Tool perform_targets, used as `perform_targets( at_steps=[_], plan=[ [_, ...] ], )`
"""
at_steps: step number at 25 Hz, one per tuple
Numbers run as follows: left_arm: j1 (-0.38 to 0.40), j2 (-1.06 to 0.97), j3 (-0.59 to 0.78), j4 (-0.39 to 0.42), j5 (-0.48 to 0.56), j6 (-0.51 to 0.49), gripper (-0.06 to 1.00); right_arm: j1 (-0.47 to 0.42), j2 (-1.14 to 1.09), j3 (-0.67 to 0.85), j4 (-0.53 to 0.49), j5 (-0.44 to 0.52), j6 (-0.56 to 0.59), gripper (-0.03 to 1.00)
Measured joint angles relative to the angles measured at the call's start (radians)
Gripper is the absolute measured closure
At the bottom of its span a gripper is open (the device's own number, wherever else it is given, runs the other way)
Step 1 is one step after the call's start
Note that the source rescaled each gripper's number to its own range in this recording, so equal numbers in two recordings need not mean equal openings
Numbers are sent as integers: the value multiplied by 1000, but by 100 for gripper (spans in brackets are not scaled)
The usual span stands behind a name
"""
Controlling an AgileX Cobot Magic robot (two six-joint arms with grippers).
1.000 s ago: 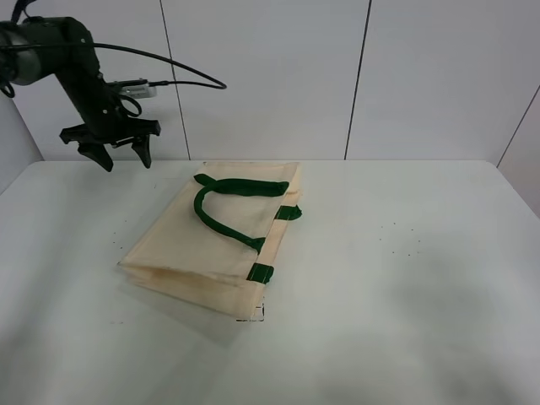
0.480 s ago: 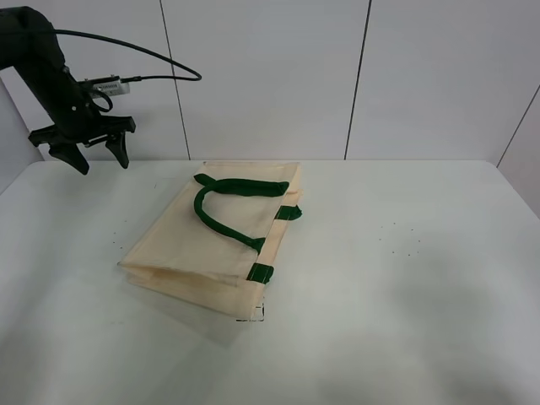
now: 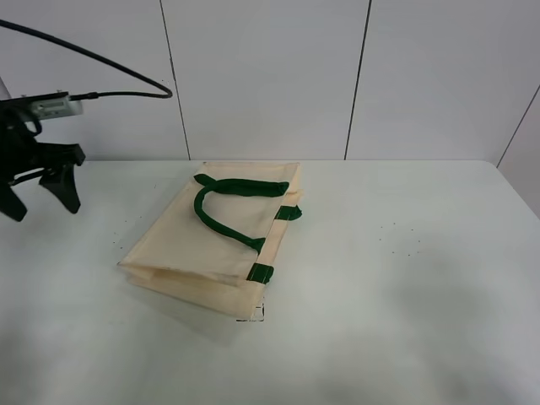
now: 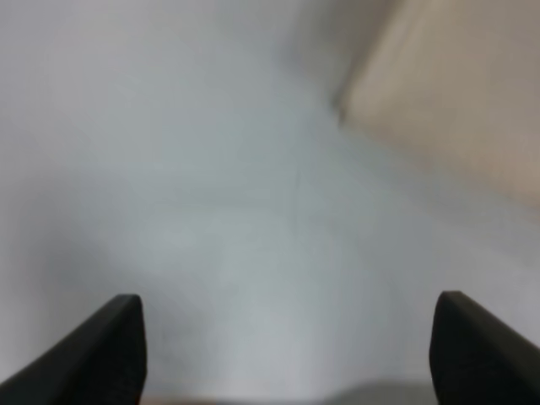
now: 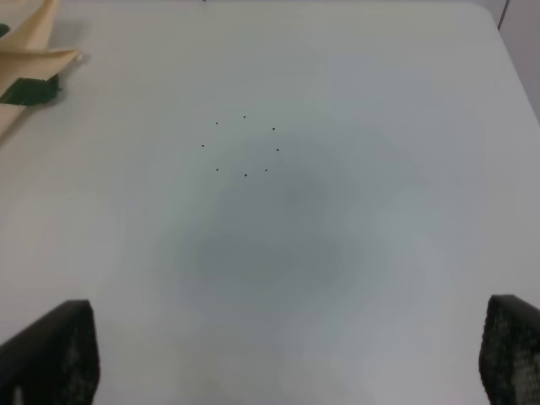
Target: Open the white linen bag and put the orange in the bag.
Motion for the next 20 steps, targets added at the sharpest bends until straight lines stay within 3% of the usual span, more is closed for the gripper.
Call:
perform_targets(
  at_steps=[7,12,16,20],
  plan=[
    [0,-479,390,20,-5,45,-1,0,0,0,0,0,0,-3],
    [0,-814,625,26,-102,68,-1,0,0,0,0,0,0,-3],
    [0,-1075,735,24,-119,71,-1,0,0,0,0,0,0,-3],
    [0,-1285,743,34,-125,76,-1,0,0,0,0,0,0,-3]
  ],
)
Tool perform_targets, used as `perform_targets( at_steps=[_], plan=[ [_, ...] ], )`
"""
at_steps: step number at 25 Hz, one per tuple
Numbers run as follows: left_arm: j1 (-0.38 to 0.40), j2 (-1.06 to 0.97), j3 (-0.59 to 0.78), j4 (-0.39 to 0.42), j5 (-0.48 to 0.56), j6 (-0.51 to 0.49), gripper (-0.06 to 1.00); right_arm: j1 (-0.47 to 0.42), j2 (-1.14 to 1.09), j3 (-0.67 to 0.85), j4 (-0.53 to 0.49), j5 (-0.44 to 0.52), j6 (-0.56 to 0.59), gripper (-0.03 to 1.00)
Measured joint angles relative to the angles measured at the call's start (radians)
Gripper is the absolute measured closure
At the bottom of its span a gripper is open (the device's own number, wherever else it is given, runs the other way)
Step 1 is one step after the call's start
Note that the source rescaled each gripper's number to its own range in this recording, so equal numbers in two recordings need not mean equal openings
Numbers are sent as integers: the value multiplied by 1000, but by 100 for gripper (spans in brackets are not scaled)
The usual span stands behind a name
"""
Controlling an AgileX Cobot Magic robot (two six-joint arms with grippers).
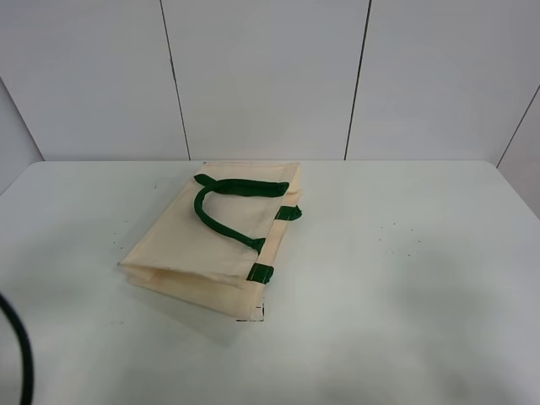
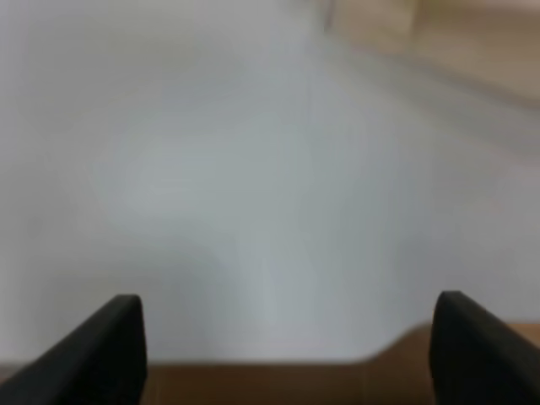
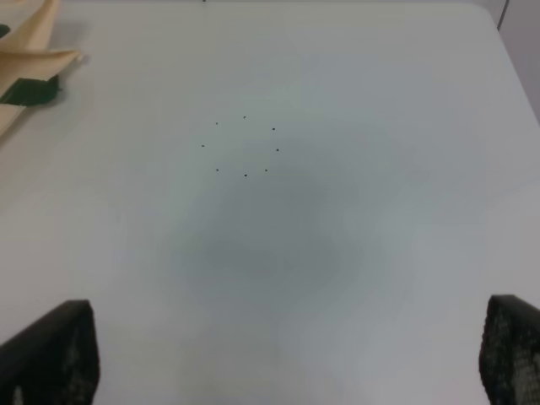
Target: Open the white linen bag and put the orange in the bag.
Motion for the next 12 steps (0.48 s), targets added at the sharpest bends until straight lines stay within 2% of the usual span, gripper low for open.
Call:
perform_targets(
  at_steps=[6,12],
  plan=[
    [0,-206,2,0,0,3,-1,0,0,0,0,0,0,-3],
    [0,-245,3,0,1,3,-1,0,0,0,0,0,0,-3]
  ],
)
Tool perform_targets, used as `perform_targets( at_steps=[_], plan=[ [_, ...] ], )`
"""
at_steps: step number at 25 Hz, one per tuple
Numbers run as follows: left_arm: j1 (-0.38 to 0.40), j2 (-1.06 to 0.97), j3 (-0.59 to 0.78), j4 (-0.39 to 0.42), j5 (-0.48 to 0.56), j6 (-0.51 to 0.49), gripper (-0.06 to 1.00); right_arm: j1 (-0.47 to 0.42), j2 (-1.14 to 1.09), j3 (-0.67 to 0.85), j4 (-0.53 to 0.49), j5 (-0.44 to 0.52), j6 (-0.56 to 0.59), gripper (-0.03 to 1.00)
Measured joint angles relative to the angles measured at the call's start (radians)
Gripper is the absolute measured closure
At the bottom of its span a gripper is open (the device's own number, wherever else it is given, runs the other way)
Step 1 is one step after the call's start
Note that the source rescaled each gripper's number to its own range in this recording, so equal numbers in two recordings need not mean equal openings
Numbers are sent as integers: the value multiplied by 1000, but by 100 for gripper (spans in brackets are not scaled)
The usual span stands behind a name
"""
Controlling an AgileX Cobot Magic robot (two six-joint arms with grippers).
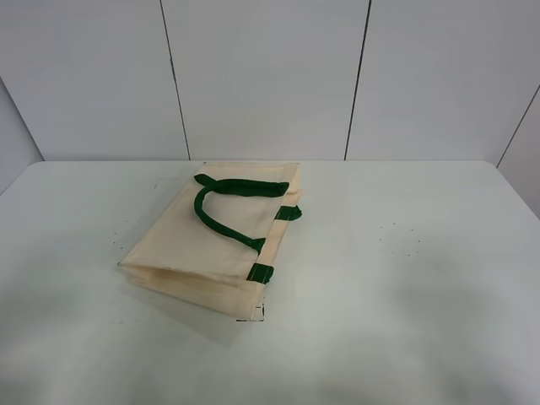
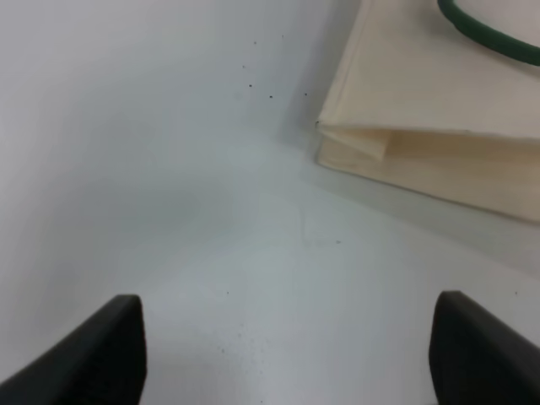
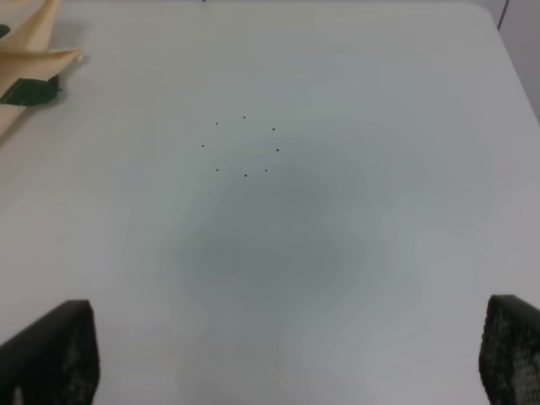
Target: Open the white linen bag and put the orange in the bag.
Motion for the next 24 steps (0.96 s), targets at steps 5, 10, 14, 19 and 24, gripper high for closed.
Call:
perform_targets(
  at_steps=[5,10,14,19,24],
  plan=[
    [0,0,0,0,0,0,-1,0,0,0,0,0,0,-3],
    [-3,0,0,0,0,0,-1,0,0,0,0,-1,1,-3],
    [-25,0,0,0,0,0,-1,0,0,0,0,-1,1,-3],
    [-26,0,0,0,0,0,-1,0,0,0,0,-1,1,-3],
    [-26,0,0,0,0,0,-1,0,0,0,0,-1,1,-3]
  ],
)
